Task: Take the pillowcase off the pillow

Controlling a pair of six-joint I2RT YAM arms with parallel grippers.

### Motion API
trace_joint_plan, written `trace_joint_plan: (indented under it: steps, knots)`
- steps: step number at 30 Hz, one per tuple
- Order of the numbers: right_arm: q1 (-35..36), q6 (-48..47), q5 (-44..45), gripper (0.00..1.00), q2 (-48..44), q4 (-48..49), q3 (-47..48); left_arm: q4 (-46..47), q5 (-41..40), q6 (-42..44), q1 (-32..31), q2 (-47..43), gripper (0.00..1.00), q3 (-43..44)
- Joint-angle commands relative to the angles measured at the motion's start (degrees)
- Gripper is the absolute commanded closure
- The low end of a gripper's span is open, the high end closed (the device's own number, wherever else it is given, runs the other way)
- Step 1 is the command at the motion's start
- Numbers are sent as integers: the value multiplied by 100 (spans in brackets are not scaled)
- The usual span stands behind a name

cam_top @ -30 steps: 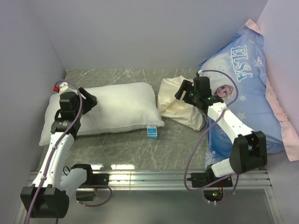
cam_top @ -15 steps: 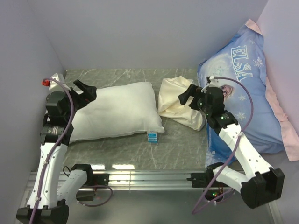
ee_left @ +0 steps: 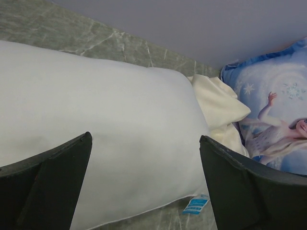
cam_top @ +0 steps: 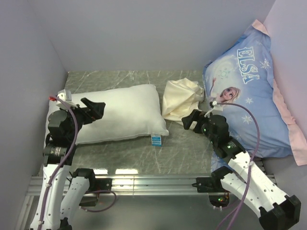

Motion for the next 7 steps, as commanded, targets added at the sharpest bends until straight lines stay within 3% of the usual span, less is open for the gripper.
trace_joint_plan:
  steps: [1,7]
  knots:
    - [43,-1,338,0,-79,174,-26,287,127,241,-18,-242,0,-123]
    - [43,-106,443,0,-25,103,62,162,39,487,-18,-136,1,-122]
